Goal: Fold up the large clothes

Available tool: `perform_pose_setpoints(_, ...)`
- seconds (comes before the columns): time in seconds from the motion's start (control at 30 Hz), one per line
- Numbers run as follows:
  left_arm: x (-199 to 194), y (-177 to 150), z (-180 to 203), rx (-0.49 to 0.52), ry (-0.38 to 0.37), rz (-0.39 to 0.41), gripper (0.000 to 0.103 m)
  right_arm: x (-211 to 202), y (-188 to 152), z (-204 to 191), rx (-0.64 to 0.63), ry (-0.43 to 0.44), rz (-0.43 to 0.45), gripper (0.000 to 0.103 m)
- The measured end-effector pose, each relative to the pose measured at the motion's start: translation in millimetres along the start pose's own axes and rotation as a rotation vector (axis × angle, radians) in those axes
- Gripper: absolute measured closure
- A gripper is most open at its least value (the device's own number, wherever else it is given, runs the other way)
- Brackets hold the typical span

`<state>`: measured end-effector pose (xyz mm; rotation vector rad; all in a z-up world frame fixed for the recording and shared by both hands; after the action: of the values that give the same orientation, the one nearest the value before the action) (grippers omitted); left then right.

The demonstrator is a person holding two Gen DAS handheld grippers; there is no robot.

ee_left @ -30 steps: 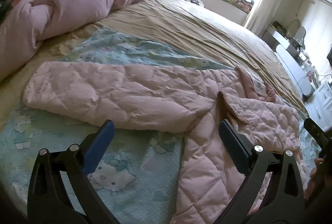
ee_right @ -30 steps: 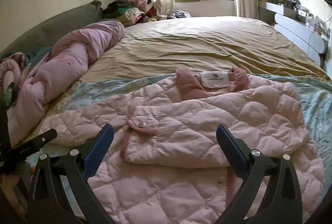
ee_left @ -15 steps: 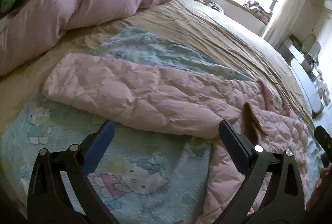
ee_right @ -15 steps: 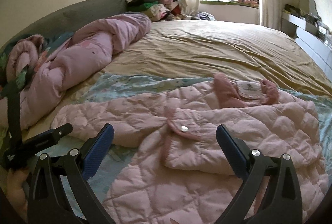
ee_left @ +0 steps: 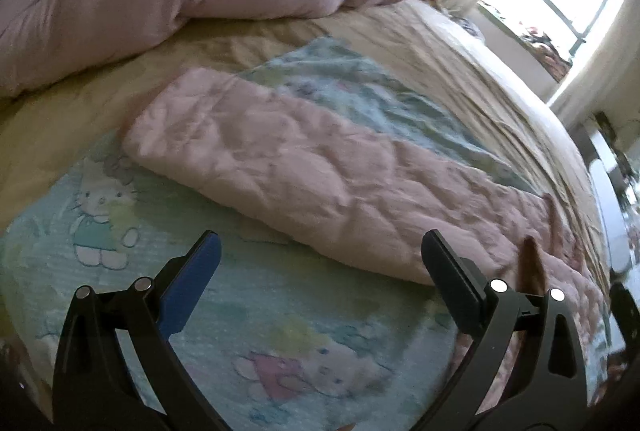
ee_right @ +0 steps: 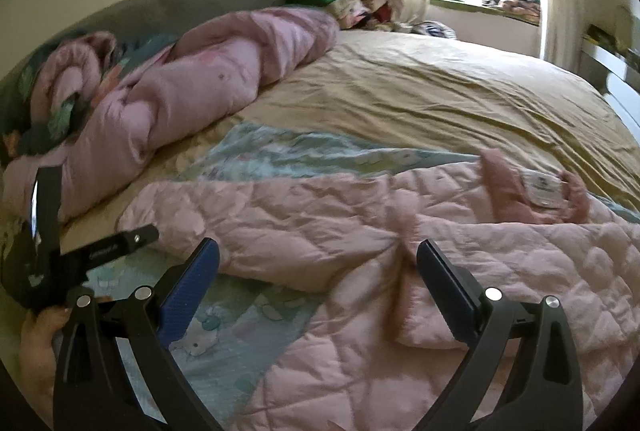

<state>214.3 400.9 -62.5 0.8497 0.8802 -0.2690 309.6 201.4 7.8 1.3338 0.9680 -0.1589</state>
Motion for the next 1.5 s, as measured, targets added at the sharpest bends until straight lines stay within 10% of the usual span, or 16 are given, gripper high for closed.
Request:
perform_pose_setpoints(0.4, 49, 4, -53, -0.196, 0.002, -0.079, 0.009, 38, -12, -50, -0.112, 0.051, -0.067, 0.005)
perform_pose_setpoints(0.93, 94, 35, -94, -0.340, -0.147, -0.012, 0.011, 36, -52, 14, 0.011, 0.022, -0.137, 0.005)
perform_pose_setpoints(1.13, 79, 35, -109, -0.395, -0.132, 0.077, 0.075, 33, -52, 22, 0.064, 0.039, -0.120, 0.005)
perform_pose_setpoints(1.5, -13, 69, -60, -0.232, -0.255, 0.311, 0.090, 19, -57, 37, 0.106, 0.039, -0.101, 0.005)
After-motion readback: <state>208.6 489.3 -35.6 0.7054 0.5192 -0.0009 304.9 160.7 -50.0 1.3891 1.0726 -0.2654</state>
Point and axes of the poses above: each gripper's, at about its wrist camera, not at the fingertips, and x roughly the way its jaws point, z to its right, y to its top, the point moved 4 cm from there along x, roughly the way its jaws point, and after that the axes turned 4 degrees about -y, right-handed, at the moved point
